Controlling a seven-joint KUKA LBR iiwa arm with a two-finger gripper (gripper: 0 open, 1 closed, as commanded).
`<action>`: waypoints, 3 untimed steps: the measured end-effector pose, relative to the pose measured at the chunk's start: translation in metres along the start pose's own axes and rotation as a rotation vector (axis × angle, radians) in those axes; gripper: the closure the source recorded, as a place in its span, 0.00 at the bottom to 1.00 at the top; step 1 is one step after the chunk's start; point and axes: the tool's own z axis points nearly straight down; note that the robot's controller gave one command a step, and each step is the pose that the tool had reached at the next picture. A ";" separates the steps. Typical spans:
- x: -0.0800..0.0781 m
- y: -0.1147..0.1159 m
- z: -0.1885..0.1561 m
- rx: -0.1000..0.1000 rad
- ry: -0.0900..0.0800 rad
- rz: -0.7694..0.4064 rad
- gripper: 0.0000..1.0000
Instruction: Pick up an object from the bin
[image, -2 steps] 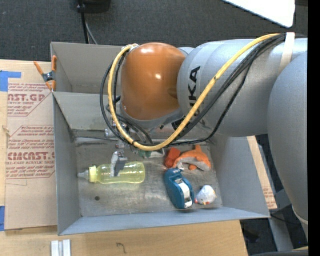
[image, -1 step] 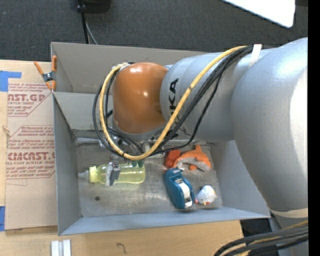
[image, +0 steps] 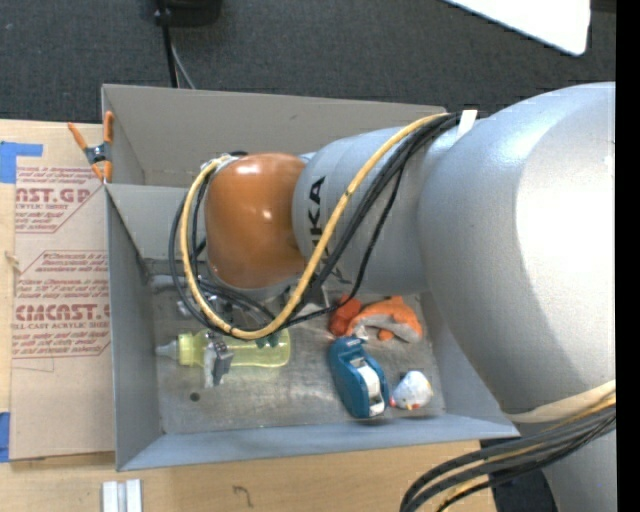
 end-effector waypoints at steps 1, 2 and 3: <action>-0.016 0.019 0.048 -0.003 0.005 -0.033 1.00; -0.016 0.019 0.048 -0.004 0.005 -0.033 1.00; -0.011 -0.007 -0.113 0.000 -0.002 -0.040 1.00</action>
Offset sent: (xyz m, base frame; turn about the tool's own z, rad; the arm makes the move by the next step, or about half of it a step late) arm 0.0000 0.0000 0.0000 0.0000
